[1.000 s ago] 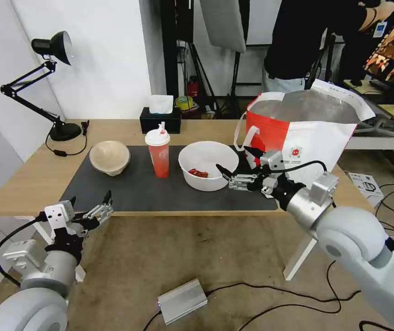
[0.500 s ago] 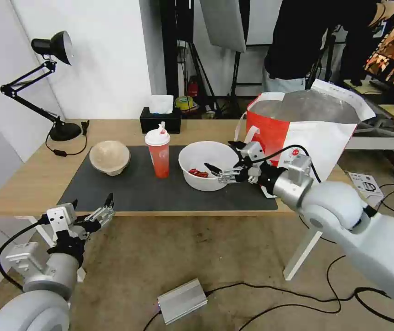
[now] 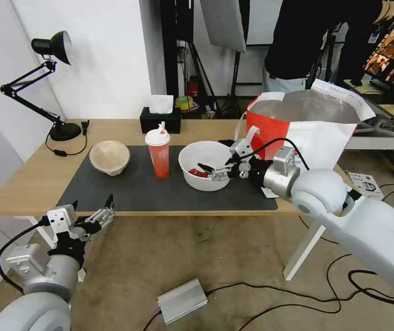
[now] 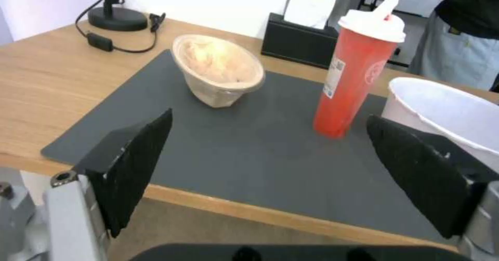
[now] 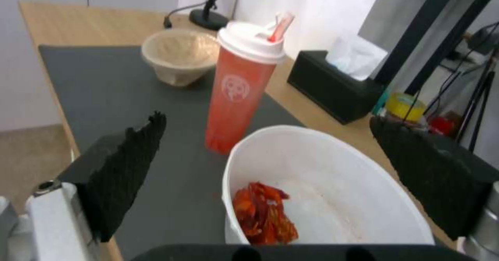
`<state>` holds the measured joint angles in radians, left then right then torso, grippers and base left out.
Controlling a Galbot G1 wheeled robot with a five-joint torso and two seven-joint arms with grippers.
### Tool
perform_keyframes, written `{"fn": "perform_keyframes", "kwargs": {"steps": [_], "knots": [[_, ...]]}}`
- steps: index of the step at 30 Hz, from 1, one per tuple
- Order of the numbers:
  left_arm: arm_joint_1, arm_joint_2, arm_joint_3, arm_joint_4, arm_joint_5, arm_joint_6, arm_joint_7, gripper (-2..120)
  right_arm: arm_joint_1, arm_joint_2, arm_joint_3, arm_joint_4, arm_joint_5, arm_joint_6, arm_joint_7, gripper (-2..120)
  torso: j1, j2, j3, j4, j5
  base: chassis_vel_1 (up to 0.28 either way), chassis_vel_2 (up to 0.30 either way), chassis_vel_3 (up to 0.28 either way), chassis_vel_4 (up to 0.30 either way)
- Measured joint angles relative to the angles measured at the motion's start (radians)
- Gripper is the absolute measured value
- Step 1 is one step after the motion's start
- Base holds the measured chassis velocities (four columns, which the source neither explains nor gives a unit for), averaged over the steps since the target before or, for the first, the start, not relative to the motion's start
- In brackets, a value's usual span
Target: Pick up the trash from the table and place it into the takeout bag.
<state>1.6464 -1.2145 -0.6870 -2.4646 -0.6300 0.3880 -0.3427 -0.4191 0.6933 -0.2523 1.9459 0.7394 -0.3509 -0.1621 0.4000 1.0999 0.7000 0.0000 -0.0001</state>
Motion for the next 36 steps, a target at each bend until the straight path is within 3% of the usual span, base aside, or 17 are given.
{"fn": "perform_keyframes", "kwargs": {"steps": [19, 36], "knots": [[-0.031, 0.007, 0.037, 0.029, 0.012, -0.001, 0.016, 100, 0.041, 0.009, -0.042, -0.106, -0.070, -0.078, -0.139, 100, 0.000, 0.000, 0.000, 0.0000, 0.0000, 0.000, 0.000, 0.000, 0.000], [-0.038, -0.003, 0.061, 0.043, 0.033, -0.003, 0.018, 100, 0.067, 0.019, -0.064, -0.150, -0.129, -0.054, -0.224, 100, 0.000, 0.000, 0.000, 0.0000, 0.0000, 0.000, 0.000, 0.000, 0.000]]}}
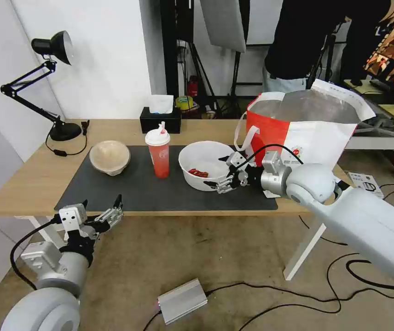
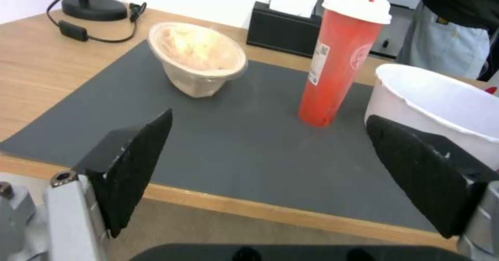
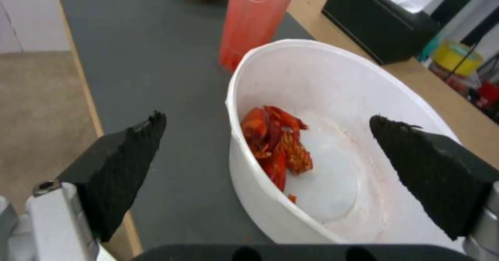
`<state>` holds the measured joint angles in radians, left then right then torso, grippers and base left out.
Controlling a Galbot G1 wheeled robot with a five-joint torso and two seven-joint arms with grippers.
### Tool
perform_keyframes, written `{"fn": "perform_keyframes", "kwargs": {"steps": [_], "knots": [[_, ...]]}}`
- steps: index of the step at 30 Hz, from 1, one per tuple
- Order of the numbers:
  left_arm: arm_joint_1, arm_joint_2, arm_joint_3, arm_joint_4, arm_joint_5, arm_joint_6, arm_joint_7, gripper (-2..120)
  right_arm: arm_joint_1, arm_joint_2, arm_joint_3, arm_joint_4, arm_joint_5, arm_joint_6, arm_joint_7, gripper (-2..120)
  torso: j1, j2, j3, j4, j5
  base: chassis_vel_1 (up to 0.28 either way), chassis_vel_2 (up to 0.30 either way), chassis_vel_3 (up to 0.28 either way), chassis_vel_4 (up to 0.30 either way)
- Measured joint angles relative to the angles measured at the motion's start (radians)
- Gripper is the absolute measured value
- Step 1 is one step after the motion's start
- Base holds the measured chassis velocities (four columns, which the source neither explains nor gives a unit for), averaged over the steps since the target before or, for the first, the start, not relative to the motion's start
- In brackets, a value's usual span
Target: Pick up the trash from the table and place it into the takeout bag.
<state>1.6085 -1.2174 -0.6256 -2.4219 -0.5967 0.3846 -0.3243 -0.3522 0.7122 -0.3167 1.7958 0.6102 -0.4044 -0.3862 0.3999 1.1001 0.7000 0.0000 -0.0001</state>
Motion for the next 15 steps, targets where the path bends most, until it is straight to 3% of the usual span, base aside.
{"fn": "perform_keyframes", "kwargs": {"steps": [15], "knots": [[-0.004, -0.014, 0.018, 0.009, 0.015, -0.001, 0.001, 100, 0.038, 0.031, -0.052, -0.060, -0.042, 0.036, -0.057, 100, 0.000, 0.000, 0.000, 0.0000, 0.0001, 0.000, 0.000, 0.000, 0.000]]}}
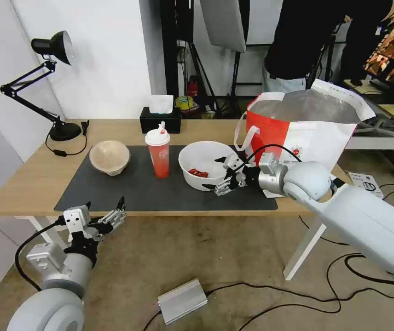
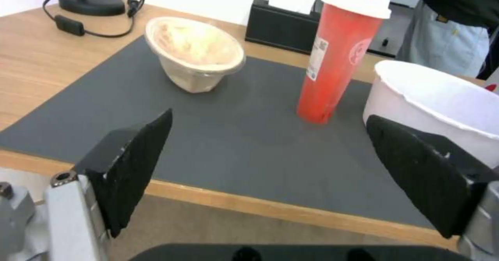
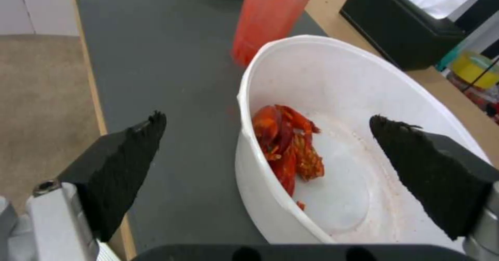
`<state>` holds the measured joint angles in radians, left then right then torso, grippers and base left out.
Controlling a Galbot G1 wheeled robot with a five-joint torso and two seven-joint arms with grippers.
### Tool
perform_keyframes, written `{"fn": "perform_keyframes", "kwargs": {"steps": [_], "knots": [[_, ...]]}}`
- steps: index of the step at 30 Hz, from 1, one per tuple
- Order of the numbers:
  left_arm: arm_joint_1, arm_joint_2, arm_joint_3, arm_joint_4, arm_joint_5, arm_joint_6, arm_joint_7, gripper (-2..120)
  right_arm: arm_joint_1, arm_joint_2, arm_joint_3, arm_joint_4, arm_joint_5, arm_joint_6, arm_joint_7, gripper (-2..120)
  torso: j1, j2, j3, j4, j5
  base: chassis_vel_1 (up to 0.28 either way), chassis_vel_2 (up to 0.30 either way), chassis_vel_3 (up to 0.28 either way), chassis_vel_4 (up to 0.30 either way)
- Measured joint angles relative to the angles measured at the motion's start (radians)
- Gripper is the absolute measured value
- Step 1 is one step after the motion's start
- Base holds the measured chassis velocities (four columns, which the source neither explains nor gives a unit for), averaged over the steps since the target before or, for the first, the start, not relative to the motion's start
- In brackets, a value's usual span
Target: Pick up the trash from the table and place it into the takeout bag.
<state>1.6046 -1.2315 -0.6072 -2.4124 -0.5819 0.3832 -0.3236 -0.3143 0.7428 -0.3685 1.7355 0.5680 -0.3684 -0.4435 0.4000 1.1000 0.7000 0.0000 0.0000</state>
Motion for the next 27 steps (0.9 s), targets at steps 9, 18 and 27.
{"fn": "perform_keyframes", "kwargs": {"steps": [9, 18, 27], "knots": [[0.001, -0.004, 0.003, 0.002, 0.004, 0.000, 0.000, 100, 0.020, 0.022, -0.026, -0.029, -0.002, 0.004, -0.012, 100, 0.000, 0.000, 0.000, 0.0000, -0.0001, 0.000, 0.000, 0.000, 0.000], [0.010, -0.004, -0.003, -0.006, 0.005, 0.000, 0.000, 100, 0.053, 0.045, -0.058, -0.051, -0.006, 0.007, -0.020, 100, 0.000, 0.000, 0.000, 0.0000, 0.0000, 0.000, 0.000, 0.000, 0.000], [0.015, -0.007, -0.003, -0.009, 0.013, 0.000, 0.000, 100, 0.078, 0.057, -0.077, -0.072, -0.006, 0.007, -0.025, 100, 0.000, 0.000, 0.000, 0.0000, -0.0001, 0.000, 0.000, 0.000, 0.000]]}}
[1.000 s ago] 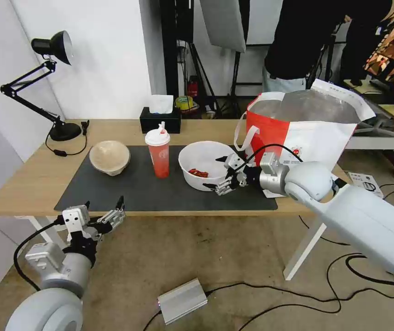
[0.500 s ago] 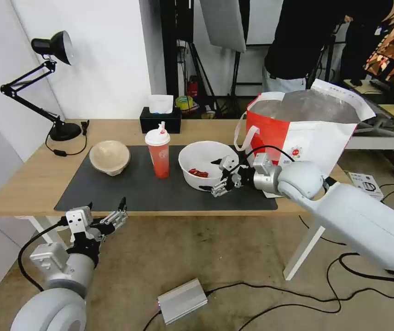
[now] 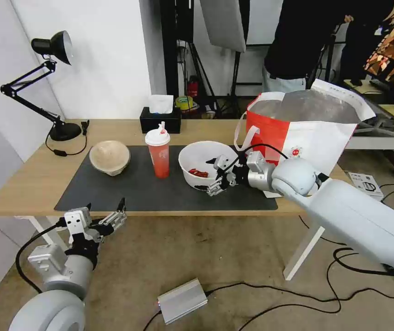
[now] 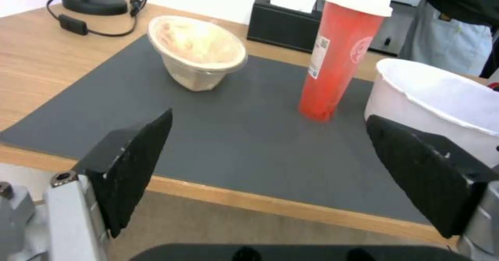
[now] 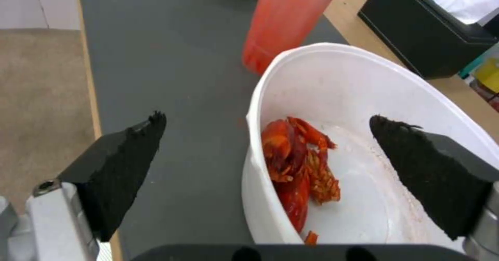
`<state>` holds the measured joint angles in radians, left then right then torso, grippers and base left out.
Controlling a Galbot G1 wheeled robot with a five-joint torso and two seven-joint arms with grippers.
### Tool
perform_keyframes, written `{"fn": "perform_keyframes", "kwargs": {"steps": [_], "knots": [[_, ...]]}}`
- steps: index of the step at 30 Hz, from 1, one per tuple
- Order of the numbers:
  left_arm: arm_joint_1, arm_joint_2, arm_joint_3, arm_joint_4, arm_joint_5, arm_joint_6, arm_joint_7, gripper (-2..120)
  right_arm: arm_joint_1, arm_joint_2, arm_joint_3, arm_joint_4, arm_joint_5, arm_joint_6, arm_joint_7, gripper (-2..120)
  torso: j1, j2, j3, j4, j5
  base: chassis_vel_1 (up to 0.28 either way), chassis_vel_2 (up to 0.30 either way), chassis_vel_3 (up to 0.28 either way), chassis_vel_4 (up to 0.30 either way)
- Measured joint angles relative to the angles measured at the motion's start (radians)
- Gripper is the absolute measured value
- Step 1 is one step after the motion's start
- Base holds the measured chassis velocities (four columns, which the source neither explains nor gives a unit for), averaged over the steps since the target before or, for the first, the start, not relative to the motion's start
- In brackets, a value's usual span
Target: Pick up the trash from the table and place it into the takeout bag.
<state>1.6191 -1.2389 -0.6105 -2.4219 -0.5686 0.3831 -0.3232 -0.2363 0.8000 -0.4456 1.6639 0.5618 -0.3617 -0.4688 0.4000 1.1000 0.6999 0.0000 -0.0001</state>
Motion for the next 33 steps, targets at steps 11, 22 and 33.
{"fn": "perform_keyframes", "kwargs": {"steps": [11, 22, 33], "knots": [[0.008, -0.011, 0.004, 0.000, 0.012, -0.002, 0.007, 100, 0.008, 0.031, -0.008, -0.042, 0.000, 0.000, -0.002, 100, 0.000, 0.000, 0.000, 0.0000, 0.0000, 0.000, 0.000, 0.000, 0.000], [0.015, -0.021, 0.003, -0.005, 0.016, -0.002, 0.009, 100, 0.024, 0.066, -0.024, -0.091, 0.000, 0.000, -0.010, 100, 0.000, 0.000, 0.000, 0.0001, 0.0000, 0.000, 0.000, 0.000, 0.000], [0.018, -0.022, 0.008, -0.003, 0.018, -0.002, 0.009, 100, 0.031, 0.091, -0.037, -0.139, -0.012, 0.000, -0.019, 100, 0.000, 0.000, 0.000, 0.0000, 0.0001, 0.000, 0.000, 0.000, 0.000]]}}
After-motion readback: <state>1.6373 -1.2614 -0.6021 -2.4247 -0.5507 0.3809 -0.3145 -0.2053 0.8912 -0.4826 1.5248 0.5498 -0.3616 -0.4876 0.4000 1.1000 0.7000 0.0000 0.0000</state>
